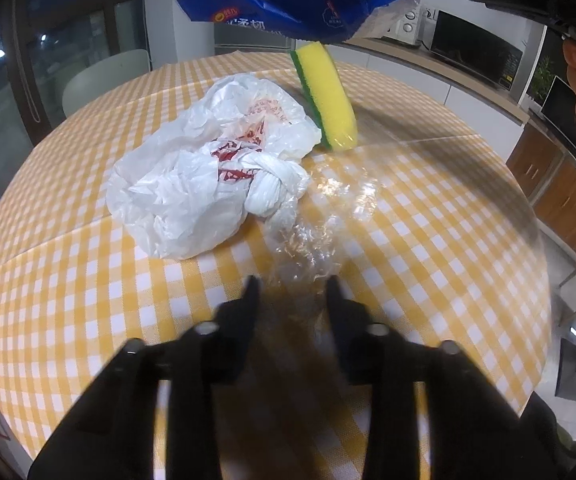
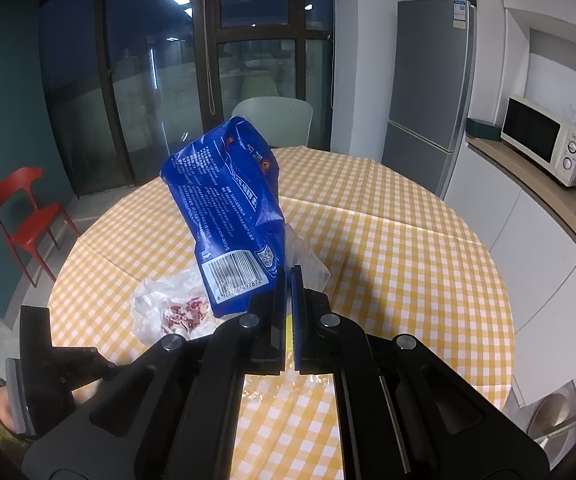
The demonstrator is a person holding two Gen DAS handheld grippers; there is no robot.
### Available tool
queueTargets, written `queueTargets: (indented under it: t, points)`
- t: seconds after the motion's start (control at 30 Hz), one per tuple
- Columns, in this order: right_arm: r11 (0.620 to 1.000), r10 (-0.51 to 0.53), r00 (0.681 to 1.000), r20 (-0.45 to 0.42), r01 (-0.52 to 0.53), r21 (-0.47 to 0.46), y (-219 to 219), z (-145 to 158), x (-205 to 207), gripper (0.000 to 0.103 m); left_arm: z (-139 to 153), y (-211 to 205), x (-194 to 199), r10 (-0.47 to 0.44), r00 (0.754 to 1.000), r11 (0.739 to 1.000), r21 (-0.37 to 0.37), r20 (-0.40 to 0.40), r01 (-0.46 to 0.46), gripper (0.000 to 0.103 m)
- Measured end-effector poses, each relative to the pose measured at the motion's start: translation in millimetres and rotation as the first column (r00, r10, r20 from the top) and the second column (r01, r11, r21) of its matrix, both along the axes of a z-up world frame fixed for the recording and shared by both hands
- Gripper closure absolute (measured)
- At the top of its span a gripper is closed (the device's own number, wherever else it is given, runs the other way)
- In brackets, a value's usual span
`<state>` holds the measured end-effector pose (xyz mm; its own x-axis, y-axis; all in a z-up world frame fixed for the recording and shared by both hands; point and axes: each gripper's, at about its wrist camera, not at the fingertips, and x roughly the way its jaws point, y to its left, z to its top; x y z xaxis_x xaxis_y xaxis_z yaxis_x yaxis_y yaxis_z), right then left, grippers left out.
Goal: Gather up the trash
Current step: 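Lift the blue snack bag in the right gripper while the left lifts the clear film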
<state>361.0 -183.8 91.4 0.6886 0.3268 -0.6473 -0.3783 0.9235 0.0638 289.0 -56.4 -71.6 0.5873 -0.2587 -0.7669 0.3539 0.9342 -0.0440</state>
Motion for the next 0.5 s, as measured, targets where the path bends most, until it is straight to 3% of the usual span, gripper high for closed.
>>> queueTargets:
  t: [0.03, 0.13, 0.5]
  points:
    - [1.000, -0.001, 1.000, -0.006, 0.001, 0.011, -1, 0, 1, 0.101, 0, 0, -1, 0.004, 1.000, 1.000, -0.003, 0.002, -0.004, 0.096]
    - [0.999, -0.007, 1.000, -0.009, 0.008, 0.038, -4, 3, 1, 0.101, 4, 5, -5, 0.021, 1.000, 1.000, -0.020, 0.017, -0.021, 0.100]
    - [0.990, -0.018, 1.000, -0.018, 0.021, 0.141, -22, 21, -7, 0.101, 39, 8, -33, 0.016, 0.997, 0.997, -0.074, 0.072, -0.011, 0.101]
